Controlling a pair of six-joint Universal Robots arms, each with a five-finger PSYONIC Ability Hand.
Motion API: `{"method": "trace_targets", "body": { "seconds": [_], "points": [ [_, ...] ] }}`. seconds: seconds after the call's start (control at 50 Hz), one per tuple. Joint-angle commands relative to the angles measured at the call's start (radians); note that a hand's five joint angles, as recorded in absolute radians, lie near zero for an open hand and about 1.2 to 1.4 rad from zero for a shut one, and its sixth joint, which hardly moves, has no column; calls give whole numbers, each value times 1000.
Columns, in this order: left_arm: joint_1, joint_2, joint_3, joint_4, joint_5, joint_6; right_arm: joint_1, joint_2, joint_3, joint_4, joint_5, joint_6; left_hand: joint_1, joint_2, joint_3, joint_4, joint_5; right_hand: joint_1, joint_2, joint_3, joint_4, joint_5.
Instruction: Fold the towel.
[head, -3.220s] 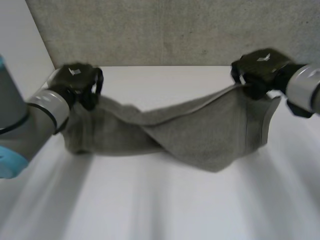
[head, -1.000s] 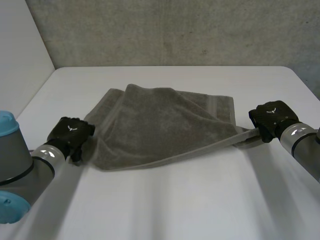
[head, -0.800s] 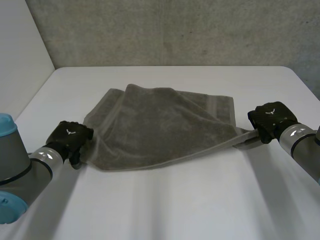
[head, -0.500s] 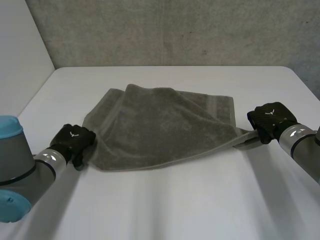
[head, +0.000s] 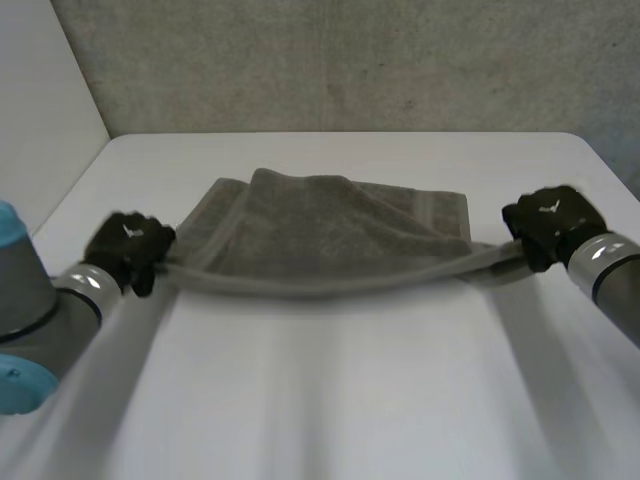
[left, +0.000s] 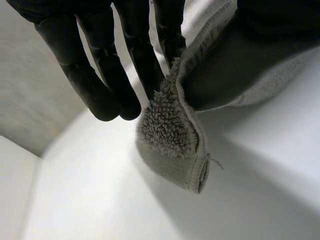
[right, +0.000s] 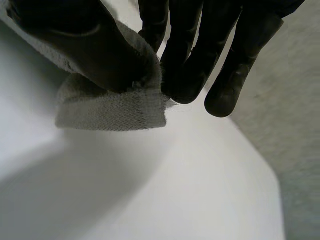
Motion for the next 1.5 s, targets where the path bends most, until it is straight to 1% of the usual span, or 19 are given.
{"method": "trace_targets", "body": {
  "seconds": [0.02,0.08,0.18,0.2,0.24,0.28,0.3,0.34,0.44,0.56,0.68,0.72,0.84,0.88,0.94,1.0,1.06,1.24,1.5],
  "points": [
    [14,223,-27,15,9,-89,-1,-159,-31,67,-23,20,-45,-77,-143,-123,-262,65,55,60,58,43],
    [24,261,-28,9,12,-104,-1,-180,-45,121,-40,15,-45,-77,-143,-123,-262,65,55,60,58,43],
    [44,342,-51,-75,15,-81,-10,-196,-102,459,-125,-70,-45,-77,-143,-123,-262,65,55,60,58,43],
    [44,342,-51,-76,15,-81,-10,-196,-102,460,-126,-71,-45,-77,-143,-123,-262,65,55,60,58,43],
    [51,354,-60,-131,18,-51,-30,-197,-93,543,-135,-147,-45,-77,-143,-123,-262,65,55,60,58,43],
    [94,374,-79,-227,42,44,-82,-203,-47,665,-127,-337,-45,-77,-143,-123,-262,65,55,60,58,43],
    [94,374,-79,-228,43,45,-82,-204,-47,665,-127,-338,-45,-77,-143,-123,-262,65,55,60,58,43],
    [154,388,-106,-293,84,139,-114,-211,-31,719,-135,-443,-45,-77,-143,-123,-262,65,55,60,58,43],
    [180,403,-117,-326,134,201,-122,-246,-70,691,-144,-399,-45,-77,-143,-123,-262,65,55,60,58,43],
    [183,371,-103,-320,144,189,-115,-242,-120,647,-150,-328,-45,-77,-143,-123,-262,65,55,60,58,43],
    [77,204,-14,-248,127,175,-108,-95,-231,579,-146,-236,-45,-77,-143,-123,-262,65,55,60,58,43],
    [25,92,60,-206,89,177,-72,-1,-301,578,-136,-204,-45,-77,-143,-123,-262,65,55,60,58,43],
    [-9,-86,211,-196,-8,172,10,188,-442,578,-89,-180,-45,-77,-143,-123,-262,65,55,60,58,43],
    [-31,-204,326,-191,-54,175,57,305,-546,575,-17,-164,-45,-77,-143,-123,-262,65,55,60,58,43],
    [-44,-261,391,-191,-71,175,83,358,-602,569,20,-157,-45,-77,-143,-123,-262,65,55,60,58,43],
    [-68,-416,582,-191,-102,175,120,511,-776,524,103,-137,-45,-77,-143,-123,-262,65,55,60,58,43],
    [-87,-488,691,-191,-126,175,137,580,-871,486,138,-127,-45,-77,-143,-123,-262,65,55,60,58,43],
    [-140,-634,942,-191,-203,181,157,666,-1028,346,180,-92,-45,-77,-143,-123,-262,65,55,60,58,43],
    [-144,-770,1180,-200,-292,181,165,694,-1056,176,187,-91,-45,-77,-143,-123,-262,65,55,60,58,43]
  ]
}}
